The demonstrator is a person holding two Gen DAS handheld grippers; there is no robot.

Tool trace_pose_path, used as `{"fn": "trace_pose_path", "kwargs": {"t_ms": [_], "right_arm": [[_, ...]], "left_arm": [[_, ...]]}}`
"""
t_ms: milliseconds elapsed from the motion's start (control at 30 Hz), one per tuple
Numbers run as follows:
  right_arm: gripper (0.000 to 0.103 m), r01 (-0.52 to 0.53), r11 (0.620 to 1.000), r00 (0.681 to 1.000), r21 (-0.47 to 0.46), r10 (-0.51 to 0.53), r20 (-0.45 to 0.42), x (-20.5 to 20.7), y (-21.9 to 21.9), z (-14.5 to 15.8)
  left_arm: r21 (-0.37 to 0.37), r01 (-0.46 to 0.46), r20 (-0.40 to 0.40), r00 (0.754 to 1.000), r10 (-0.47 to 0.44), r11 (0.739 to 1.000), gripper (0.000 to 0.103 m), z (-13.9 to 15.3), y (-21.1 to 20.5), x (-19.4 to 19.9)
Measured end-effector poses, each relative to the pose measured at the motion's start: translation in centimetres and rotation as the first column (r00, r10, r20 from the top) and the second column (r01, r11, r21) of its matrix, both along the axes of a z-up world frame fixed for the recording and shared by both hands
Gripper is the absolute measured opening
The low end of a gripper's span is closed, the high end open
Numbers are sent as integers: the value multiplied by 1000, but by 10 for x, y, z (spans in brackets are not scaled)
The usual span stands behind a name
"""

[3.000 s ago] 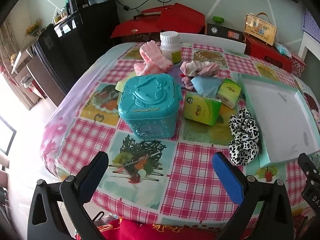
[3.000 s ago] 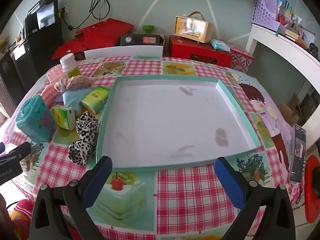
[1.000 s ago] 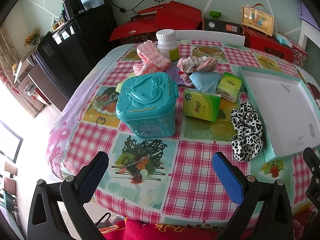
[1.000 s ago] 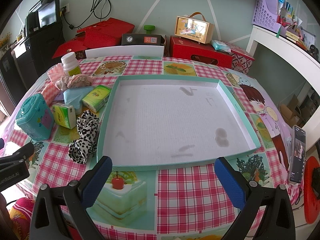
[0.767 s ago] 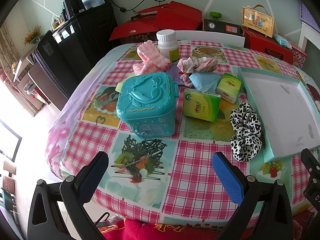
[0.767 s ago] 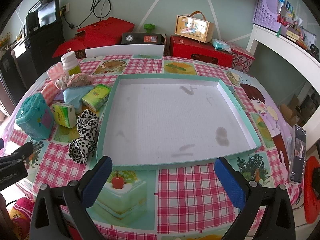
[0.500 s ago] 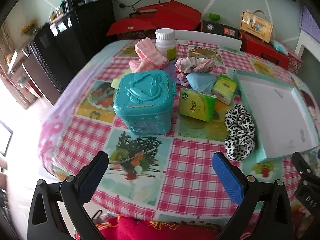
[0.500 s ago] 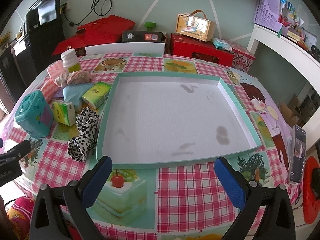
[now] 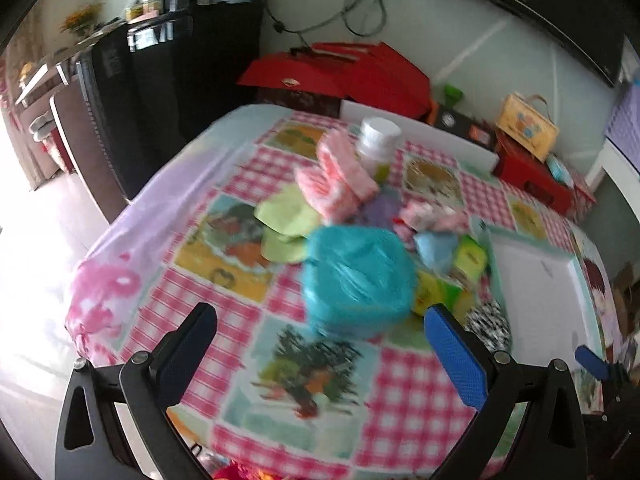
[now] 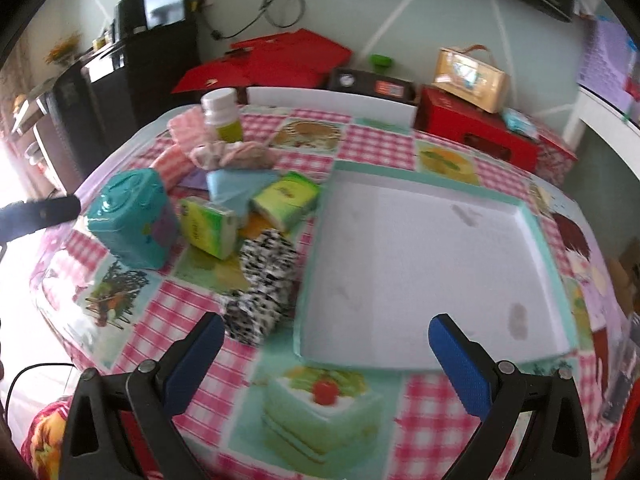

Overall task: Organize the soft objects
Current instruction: 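Reach the right gripper to the leopard scrunchie and close on it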

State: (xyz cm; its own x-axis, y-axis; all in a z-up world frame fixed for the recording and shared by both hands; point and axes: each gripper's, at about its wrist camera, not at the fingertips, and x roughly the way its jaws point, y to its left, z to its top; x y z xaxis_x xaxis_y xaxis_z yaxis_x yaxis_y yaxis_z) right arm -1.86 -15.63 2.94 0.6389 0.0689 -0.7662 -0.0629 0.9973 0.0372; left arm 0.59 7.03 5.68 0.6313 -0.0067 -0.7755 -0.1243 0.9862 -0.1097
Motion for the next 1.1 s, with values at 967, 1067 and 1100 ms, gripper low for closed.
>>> {"fn": "trace_pose_path", "kwargs": {"t_ms": [967,1067,1100], "right_arm": [[69,-130,976,982,174,150,-110,48,35,-33],[69,-140,976,980,167,161,-117,48,37,-36],[69,-140,975,979,172,162,-122,50,37,-38]], "left_arm": [[-148,-78,-41,997,73,986,103,-48,83,35],[-154,-67,-43,997,61,986,103,-48,85,38],[-158,-65,-51,997,58,985,103,-50,87,41]]}}
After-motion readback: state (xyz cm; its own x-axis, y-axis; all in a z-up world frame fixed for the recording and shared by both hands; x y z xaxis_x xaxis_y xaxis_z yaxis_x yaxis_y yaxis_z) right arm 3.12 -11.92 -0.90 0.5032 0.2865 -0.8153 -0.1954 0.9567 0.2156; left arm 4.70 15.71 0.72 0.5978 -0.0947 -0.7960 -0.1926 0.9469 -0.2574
